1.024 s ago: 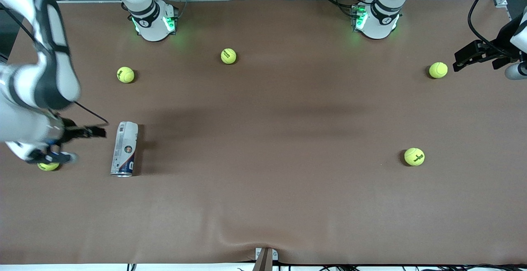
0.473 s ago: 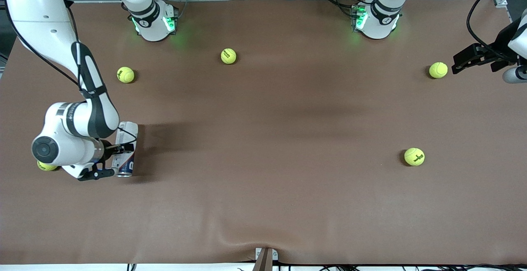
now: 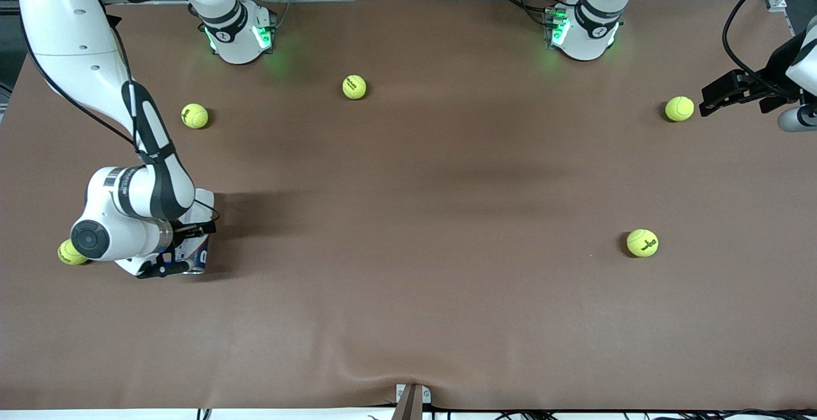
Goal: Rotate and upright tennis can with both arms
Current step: 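Reach the right gripper to the lying can and grasp it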
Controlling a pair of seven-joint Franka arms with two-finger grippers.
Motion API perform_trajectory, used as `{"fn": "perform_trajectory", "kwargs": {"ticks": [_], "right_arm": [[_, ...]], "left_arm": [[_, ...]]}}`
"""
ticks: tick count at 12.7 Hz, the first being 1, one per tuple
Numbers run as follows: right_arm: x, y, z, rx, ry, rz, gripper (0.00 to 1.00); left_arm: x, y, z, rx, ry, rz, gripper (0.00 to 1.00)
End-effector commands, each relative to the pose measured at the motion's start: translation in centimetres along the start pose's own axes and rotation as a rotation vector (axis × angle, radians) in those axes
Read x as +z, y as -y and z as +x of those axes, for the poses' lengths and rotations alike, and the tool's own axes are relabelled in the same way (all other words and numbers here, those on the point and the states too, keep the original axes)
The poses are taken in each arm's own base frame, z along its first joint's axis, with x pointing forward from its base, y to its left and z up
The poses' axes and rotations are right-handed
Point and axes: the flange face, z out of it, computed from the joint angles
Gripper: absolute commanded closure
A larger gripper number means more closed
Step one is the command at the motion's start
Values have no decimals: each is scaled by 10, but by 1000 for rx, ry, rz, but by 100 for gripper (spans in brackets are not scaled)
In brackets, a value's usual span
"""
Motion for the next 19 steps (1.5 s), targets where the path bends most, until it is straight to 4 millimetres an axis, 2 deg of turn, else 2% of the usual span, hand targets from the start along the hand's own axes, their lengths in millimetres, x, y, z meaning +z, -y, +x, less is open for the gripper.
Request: {"fn": "perform_trajectory", "kwargs": {"ticks": [1,2,4,6,7,9,11,13,14,15,17,19], "right_arm": [[-2,4,-4,-16,18,18,65],[-12,9,-5,-22,23,19,65],[-61,19,-15,-38,0,17,65],[-100,46,-20,-77,-23,3,64],[-118,61,-25,-98,-32,-4,63],[-170,98,-46,-149,-49,-25,63],[-217,118,-65,-172,-69,-29,63],[-264,166,-73,-243,-104,-50,61],[-274,195,-72,-287,-131,-61,61],[-274,230,-72,-338,-147,-77,61],[-247,308,-53,-463,-247,-110,59],[-199,383,-38,-577,-307,-128,55]], "left_arm": [[-3,1,3,15,-9,-15,0],[-3,2,3,13,-9,-13,0],[-3,2,3,13,-9,-13,0],[-3,1,3,15,-12,-13,0],[-3,1,4,13,-11,-14,0],[1,1,6,14,-3,-12,0],[2,0,7,15,-3,-13,0],[2,0,7,16,-3,-13,0],[1,0,7,16,-5,-13,0],[1,1,7,15,-5,-13,0],[1,1,7,15,-5,-13,0],[0,1,6,14,-6,-13,0]]}}
